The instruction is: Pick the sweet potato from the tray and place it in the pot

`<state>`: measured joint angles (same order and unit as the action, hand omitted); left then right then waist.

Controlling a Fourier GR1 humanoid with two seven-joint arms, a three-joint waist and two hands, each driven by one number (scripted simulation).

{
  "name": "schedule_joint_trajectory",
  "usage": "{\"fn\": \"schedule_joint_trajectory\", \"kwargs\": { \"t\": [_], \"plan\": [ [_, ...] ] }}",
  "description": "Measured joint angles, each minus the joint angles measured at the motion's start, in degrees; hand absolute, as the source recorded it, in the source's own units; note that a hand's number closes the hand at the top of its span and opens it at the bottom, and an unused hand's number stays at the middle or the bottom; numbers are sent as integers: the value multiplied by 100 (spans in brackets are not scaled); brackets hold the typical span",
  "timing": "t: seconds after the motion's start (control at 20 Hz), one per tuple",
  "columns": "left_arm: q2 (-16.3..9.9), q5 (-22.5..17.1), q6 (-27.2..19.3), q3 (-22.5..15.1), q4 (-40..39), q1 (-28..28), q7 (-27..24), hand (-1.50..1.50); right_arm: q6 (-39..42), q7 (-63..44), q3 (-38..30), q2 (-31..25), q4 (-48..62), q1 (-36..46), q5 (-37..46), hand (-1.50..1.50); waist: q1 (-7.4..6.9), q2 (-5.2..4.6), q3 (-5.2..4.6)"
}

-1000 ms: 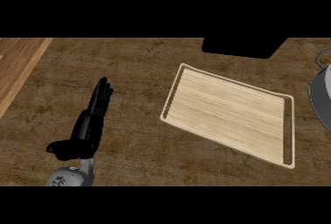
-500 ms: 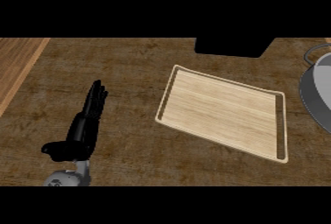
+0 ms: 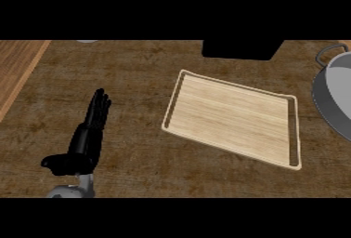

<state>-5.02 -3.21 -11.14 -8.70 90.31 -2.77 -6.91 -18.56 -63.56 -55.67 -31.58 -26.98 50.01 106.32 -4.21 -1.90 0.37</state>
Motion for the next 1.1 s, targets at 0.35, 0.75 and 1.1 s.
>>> {"fn": "schedule_joint_trajectory", "kwargs": {
  "t": [0.35, 0.75, 1.1],
  "plan": [
    [-65, -31, 21, 103, 10, -5, 23, 0, -373, 92, -796, 51, 286, -230, -587, -150, 64, 25, 1],
    [-55, -32, 46, 85, 49, 89, -10, 0, -2420, 963, -987, 248, -283, -281, -1029, -150, 76, 53, 4],
    [-26, -1, -34, 122, 46, 101, 33, 0, -4216, 1565, -1142, 578, -787, -394, -1635, -150, 187, 101, -7]
  ]
}}
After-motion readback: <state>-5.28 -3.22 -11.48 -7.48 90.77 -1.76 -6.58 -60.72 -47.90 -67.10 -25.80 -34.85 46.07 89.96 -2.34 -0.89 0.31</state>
